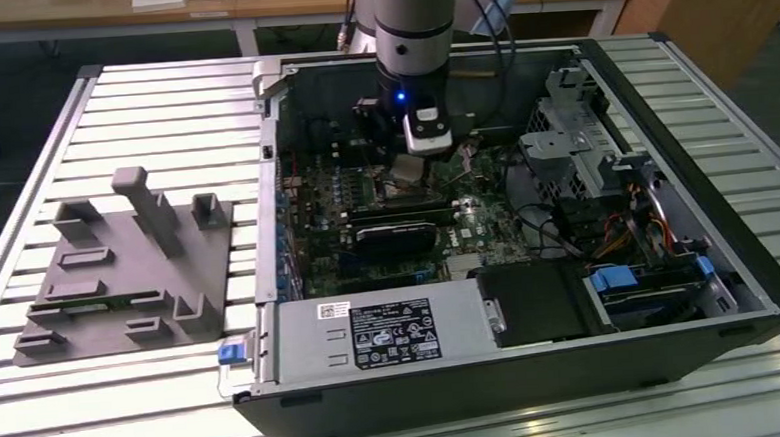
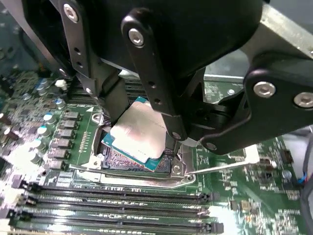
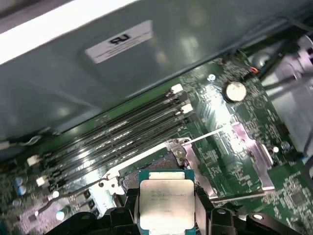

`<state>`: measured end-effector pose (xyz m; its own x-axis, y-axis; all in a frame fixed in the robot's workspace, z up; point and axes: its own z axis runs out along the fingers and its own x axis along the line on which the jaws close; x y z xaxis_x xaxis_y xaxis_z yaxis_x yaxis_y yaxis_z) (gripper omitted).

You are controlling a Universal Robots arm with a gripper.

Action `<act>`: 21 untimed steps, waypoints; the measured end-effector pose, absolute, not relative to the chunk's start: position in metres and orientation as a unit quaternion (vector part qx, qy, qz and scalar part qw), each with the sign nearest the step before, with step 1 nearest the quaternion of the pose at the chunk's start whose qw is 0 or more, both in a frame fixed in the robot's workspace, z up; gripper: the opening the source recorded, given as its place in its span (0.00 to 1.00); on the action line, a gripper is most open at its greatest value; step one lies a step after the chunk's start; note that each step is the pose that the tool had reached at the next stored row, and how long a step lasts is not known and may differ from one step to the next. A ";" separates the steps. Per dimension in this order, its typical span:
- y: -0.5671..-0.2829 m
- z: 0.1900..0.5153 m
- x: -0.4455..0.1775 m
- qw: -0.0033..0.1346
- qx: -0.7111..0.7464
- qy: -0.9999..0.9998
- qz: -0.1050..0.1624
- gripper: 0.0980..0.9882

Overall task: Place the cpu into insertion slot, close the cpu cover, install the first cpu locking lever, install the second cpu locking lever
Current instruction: 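Place the cpu into insertion slot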

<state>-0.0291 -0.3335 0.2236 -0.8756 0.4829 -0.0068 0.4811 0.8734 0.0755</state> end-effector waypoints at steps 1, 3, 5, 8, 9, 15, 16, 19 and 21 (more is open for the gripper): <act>-0.333 0.223 -0.029 0.013 0.258 0.965 0.036 0.50; -0.333 0.223 -0.029 0.014 0.275 0.961 0.035 0.50; -0.333 0.223 -0.029 0.014 0.292 0.956 0.035 0.50; -0.333 0.222 -0.029 0.015 0.318 0.947 0.035 0.50; -0.333 0.222 -0.029 0.016 0.327 0.944 0.035 0.50; -0.333 0.221 -0.029 0.017 0.378 0.925 0.034 0.50; -0.333 0.220 -0.029 0.018 0.386 0.922 0.034 0.50; -0.333 0.220 -0.029 0.019 0.411 0.911 0.033 0.50; -0.333 0.219 -0.029 0.019 0.428 0.903 0.033 0.50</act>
